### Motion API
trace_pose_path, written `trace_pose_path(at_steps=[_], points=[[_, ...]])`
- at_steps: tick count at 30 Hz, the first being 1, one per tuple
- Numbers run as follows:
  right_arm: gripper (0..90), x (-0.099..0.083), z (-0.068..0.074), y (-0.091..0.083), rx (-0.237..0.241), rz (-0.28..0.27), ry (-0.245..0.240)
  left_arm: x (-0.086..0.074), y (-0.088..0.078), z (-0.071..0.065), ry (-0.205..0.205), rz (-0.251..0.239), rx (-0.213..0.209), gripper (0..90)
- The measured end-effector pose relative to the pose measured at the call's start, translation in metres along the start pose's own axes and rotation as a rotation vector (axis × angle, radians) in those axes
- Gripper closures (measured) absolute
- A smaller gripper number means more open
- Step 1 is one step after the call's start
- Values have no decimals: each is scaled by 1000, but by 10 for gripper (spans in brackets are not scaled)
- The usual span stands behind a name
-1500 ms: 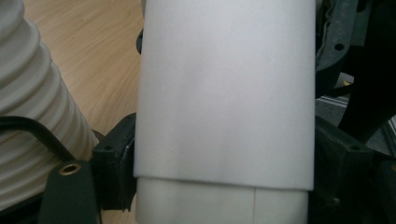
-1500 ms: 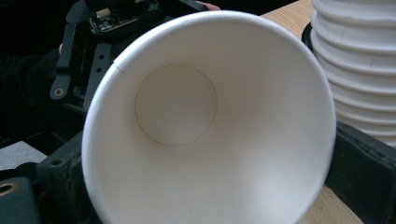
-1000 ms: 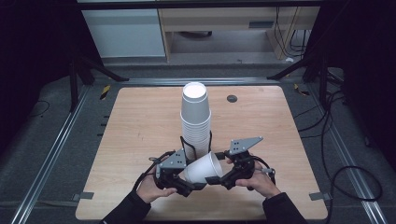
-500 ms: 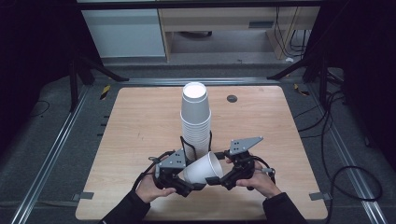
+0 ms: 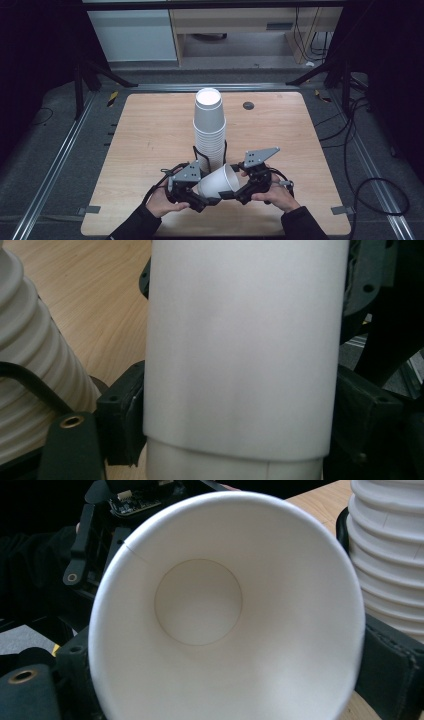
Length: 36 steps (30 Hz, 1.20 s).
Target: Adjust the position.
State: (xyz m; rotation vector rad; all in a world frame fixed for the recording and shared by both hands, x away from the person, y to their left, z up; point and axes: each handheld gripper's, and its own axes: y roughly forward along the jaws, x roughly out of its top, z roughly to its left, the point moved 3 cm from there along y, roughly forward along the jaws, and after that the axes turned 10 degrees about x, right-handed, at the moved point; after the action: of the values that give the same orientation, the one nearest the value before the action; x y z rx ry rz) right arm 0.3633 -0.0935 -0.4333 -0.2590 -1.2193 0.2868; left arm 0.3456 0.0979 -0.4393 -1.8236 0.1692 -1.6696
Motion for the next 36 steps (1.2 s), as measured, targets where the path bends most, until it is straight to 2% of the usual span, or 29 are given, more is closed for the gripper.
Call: trace_pose_path(at_steps=[6, 9, 12, 17, 20, 21, 26, 36], points=[[87, 2, 0, -5, -25, 2, -12, 1, -6, 4, -38, -7, 16, 166], [88, 3, 0, -9, -38, 1, -21, 1, -8, 6, -41, -8, 26, 148], [88, 7, -1, -14, -63, 19, -36, 1, -13, 9, -41, 1, 46, 140], [88, 17, -2, -14, -103, 69, -72, 2, -15, 11, -43, 19, 55, 120], [88, 20, -3, -11, -104, 81, -77, 2, -14, 11, -40, 30, 61, 120], [88, 25, -3, -7, -103, 112, -90, 1, -13, 11, -40, 40, 68, 117], [89, 36, -2, 4, -104, 176, -121, -1, -10, 12, -37, 68, 84, 116], [89, 43, 2, 17, -81, 234, -143, -2, -9, 12, -36, 82, 81, 136]])
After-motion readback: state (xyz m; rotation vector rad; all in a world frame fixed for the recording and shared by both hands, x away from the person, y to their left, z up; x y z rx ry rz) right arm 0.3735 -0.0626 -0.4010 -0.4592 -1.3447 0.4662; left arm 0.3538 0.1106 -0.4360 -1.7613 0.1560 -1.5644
